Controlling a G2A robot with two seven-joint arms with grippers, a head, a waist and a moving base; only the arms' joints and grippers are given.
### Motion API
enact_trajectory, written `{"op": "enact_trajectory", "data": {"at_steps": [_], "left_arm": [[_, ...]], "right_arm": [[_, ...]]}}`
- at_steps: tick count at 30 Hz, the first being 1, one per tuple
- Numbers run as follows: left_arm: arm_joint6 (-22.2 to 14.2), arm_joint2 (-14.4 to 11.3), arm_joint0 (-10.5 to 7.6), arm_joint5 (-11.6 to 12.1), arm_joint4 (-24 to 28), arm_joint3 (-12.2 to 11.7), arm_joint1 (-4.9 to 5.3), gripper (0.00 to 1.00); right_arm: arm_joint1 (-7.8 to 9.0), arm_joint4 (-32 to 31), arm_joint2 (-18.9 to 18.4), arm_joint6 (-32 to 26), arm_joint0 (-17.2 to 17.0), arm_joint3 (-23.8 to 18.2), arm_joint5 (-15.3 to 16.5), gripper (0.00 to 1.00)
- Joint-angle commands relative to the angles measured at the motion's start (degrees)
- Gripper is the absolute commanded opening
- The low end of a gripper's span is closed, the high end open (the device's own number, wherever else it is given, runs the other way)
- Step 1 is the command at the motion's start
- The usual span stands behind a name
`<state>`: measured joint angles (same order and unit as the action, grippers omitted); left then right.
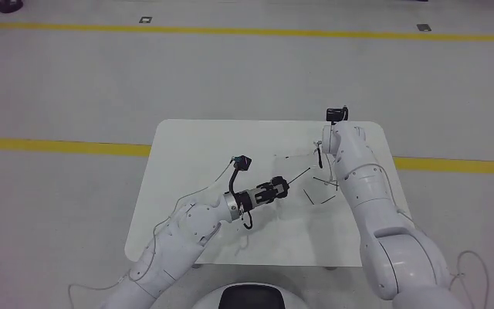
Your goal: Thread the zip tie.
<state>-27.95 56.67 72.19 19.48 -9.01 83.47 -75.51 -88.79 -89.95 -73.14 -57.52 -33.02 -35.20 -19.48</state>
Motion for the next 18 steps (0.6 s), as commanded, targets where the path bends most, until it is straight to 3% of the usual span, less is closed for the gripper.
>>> {"op": "enact_trajectory", "data": {"at_steps": [1, 6, 12, 18], "left_arm": [[0.0, 0.0, 0.00, 0.0, 0.0, 0.0, 0.00, 0.00], [0.0, 0.0, 0.00, 0.0, 0.0, 0.0, 0.00, 0.00], [0.0, 0.0, 0.00, 0.0, 0.0, 0.0, 0.00, 0.00], [0.0, 0.0, 0.00, 0.0, 0.0, 0.0, 0.00, 0.00]], "right_arm": [[-0.09, 0.0, -0.2, 0.2, 0.2, 0.7, 0.0, 0.20], [-0.39, 0.0, -0.6, 0.9, 0.7, 2.1, 0.0, 0.17], [-0.65, 0.0, -1.2, 1.5, 1.0, 2.9, 0.0, 0.00], [-0.83, 0.0, -1.5, 2.0, 0.9, 2.9, 0.0, 0.00]]}}
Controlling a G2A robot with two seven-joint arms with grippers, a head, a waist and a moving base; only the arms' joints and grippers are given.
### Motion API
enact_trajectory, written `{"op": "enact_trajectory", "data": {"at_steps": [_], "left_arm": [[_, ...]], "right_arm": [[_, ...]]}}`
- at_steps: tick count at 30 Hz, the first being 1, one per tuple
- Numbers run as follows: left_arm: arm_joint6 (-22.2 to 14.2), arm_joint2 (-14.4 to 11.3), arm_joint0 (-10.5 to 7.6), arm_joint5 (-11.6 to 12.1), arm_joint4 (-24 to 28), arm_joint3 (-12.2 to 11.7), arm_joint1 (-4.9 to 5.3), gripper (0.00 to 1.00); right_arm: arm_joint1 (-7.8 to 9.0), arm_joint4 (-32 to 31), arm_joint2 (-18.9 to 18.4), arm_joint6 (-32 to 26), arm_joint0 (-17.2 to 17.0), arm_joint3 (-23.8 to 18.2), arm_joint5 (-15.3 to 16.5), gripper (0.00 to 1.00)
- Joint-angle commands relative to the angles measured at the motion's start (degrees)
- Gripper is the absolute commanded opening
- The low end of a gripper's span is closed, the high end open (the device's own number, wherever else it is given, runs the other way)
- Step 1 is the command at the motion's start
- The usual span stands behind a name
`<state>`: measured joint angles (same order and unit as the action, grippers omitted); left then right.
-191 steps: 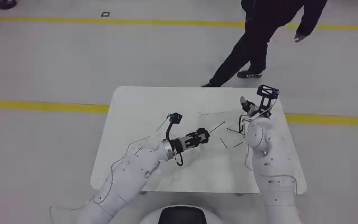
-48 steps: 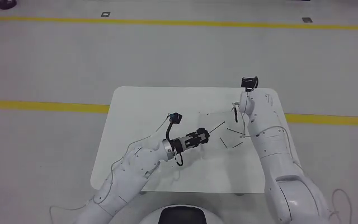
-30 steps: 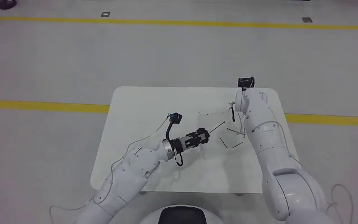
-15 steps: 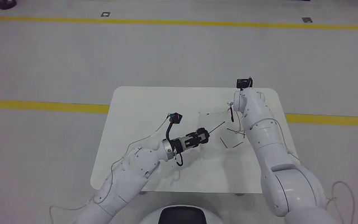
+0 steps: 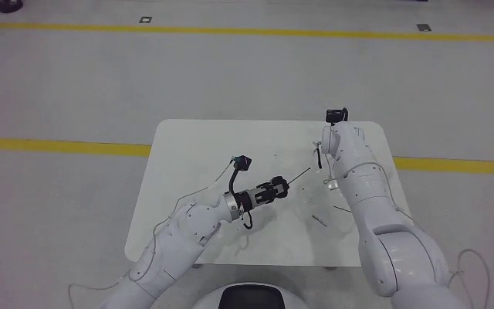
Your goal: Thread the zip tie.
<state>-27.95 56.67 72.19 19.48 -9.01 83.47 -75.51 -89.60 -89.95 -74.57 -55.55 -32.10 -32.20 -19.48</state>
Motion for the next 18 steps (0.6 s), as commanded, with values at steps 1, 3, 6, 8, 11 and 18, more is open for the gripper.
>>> {"op": "enact_trajectory", "data": {"at_steps": [1, 3, 6, 8, 11, 18], "left_arm": [[0.0, 0.0, 0.00, 0.0, 0.0, 0.0, 0.00, 0.00], [0.0, 0.0, 0.00, 0.0, 0.0, 0.0, 0.00, 0.00], [0.0, 0.0, 0.00, 0.0, 0.0, 0.0, 0.00, 0.00], [0.0, 0.0, 0.00, 0.0, 0.0, 0.0, 0.00, 0.00], [0.0, 0.0, 0.00, 0.0, 0.0, 0.0, 0.00, 0.00], [0.0, 0.0, 0.00, 0.0, 0.0, 0.0, 0.00, 0.00]], "right_arm": [[-0.03, 0.0, -0.2, 0.1, -0.1, -0.2, 0.0, 0.00], [-0.03, 0.0, -0.4, 0.4, -0.4, -0.7, 0.0, 0.00], [0.01, 0.0, -1.1, 1.1, -1.2, -2.3, 0.0, 0.00], [0.06, 0.0, -1.4, 1.4, -2.1, -3.7, 0.0, 0.00], [0.21, 0.0, -1.7, 1.5, -3.6, -6.4, 0.0, 0.00], [1.05, 0.0, -2.2, 0.2, -8.2, -15.0, 0.2, 0.00]]}}
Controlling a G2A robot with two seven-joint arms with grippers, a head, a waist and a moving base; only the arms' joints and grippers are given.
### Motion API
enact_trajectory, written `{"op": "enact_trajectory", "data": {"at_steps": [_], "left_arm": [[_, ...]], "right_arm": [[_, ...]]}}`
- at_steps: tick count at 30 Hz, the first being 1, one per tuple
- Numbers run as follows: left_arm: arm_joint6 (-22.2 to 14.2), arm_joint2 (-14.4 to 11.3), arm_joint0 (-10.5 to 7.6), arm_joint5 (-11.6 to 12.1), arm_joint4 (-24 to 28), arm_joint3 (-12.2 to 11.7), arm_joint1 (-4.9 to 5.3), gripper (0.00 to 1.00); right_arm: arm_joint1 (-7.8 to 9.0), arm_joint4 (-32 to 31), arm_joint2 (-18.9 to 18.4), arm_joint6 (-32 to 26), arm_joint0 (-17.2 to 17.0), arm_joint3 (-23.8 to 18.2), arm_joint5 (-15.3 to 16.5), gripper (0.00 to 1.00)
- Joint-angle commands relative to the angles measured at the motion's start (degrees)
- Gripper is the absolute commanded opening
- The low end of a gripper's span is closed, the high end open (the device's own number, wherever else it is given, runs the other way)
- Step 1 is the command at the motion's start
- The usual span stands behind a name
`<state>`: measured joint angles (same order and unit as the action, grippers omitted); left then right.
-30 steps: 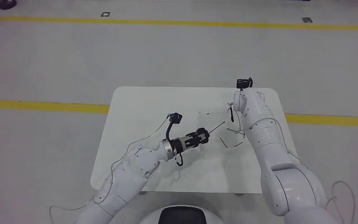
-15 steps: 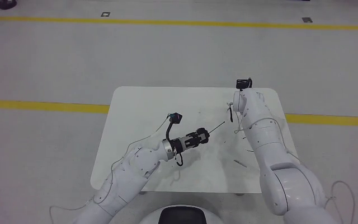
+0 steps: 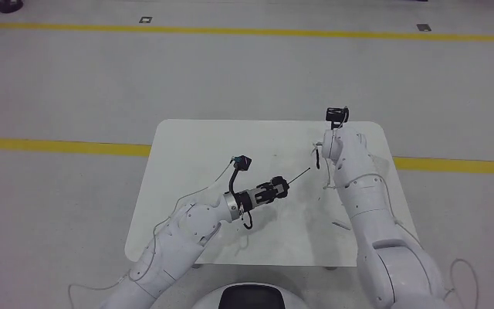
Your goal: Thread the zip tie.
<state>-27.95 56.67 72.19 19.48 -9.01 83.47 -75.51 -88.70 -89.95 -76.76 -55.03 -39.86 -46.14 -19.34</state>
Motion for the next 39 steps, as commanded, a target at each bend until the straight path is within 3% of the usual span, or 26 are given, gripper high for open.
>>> {"op": "enact_trajectory", "data": {"at_steps": [1, 12, 20, 25, 34, 39], "left_arm": [[0.0, 0.0, 0.00, 0.0, 0.0, 0.0, 0.00, 0.00], [0.0, 0.0, 0.00, 0.0, 0.0, 0.0, 0.00, 0.00], [0.0, 0.0, 0.00, 0.0, 0.0, 0.0, 0.00, 0.00], [0.0, 0.0, 0.00, 0.0, 0.0, 0.0, 0.00, 0.00], [0.0, 0.0, 0.00, 0.0, 0.0, 0.0, 0.00, 0.00], [0.0, 0.0, 0.00, 0.0, 0.0, 0.0, 0.00, 0.00]], "right_arm": [[0.38, 0.0, -0.1, -0.6, -1.2, -2.5, 0.2, 0.00], [2.09, 1.7, -4.7, -1.4, -8.5, -17.0, 3.9, 0.00], [3.28, 6.4, -8.9, 0.4, -14.7, -27.4, 11.6, 0.00], [3.92, 8.7, -11.2, 2.0, -19.1, -34.1, 14.2, 0.00], [4.93, 12.0, -15.3, 5.8, -25.2, -43.0, 17.2, 0.00], [5.70, 15.6, -18.4, 8.6, -28.3, -46.4, 22.1, 0.00]]}}
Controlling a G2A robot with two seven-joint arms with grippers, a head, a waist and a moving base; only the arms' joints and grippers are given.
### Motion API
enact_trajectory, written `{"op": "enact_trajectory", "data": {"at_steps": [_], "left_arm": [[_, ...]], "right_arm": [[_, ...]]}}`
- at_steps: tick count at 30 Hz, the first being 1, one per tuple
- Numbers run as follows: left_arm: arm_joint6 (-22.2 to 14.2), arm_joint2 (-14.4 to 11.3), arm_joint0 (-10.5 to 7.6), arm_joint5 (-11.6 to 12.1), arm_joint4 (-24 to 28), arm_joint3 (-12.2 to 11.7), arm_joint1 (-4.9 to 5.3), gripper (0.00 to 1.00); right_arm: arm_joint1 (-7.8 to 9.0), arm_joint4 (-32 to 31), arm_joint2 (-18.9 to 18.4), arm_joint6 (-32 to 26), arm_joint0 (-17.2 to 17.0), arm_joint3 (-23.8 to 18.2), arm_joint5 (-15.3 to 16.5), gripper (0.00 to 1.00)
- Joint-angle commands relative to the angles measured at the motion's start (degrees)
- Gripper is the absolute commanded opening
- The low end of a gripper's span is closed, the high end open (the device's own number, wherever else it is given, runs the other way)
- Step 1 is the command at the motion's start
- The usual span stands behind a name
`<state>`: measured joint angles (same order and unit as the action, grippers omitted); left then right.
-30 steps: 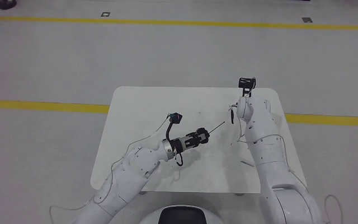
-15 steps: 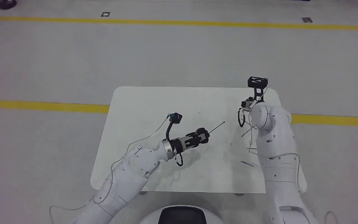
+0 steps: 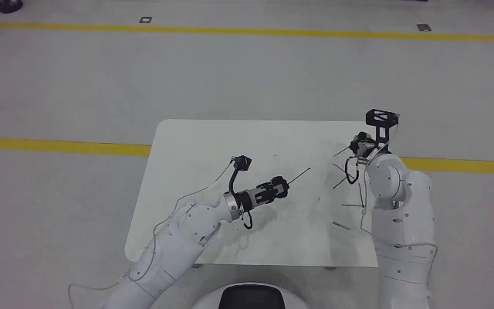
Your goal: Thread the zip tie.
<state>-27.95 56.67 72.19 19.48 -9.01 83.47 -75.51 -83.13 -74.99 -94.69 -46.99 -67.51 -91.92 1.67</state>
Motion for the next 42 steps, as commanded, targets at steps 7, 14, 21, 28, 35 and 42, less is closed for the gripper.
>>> {"op": "enact_trajectory", "data": {"at_steps": [7, 14, 21, 28, 35, 42], "left_arm": [[0.0, 0.0, 0.00, 0.0, 0.0, 0.0, 0.00, 0.00], [0.0, 0.0, 0.00, 0.0, 0.0, 0.0, 0.00, 0.00], [0.0, 0.0, 0.00, 0.0, 0.0, 0.0, 0.00, 0.00], [0.0, 0.0, 0.00, 0.0, 0.0, 0.0, 0.00, 0.00], [0.0, 0.0, 0.00, 0.0, 0.0, 0.0, 0.00, 0.00], [0.0, 0.0, 0.00, 0.0, 0.0, 0.0, 0.00, 0.00]], "right_arm": [[0.99, 3.0, -2.1, 7.1, -7.0, -5.5, 8.3, 0.00], [2.15, 6.6, -5.2, 12.6, -11.3, -7.1, 17.8, 0.00], [5.64, 11.3, -3.8, 16.4, -16.8, -11.9, 17.8, 0.00], [11.68, 18.8, -2.8, 20.1, -20.6, -14.1, 17.8, 0.00], [15.66, 23.1, -2.2, 21.2, -21.6, -15.1, 17.8, 0.00], [15.66, 23.1, -2.2, 21.2, -21.6, -15.1, 17.8, 0.00]]}}
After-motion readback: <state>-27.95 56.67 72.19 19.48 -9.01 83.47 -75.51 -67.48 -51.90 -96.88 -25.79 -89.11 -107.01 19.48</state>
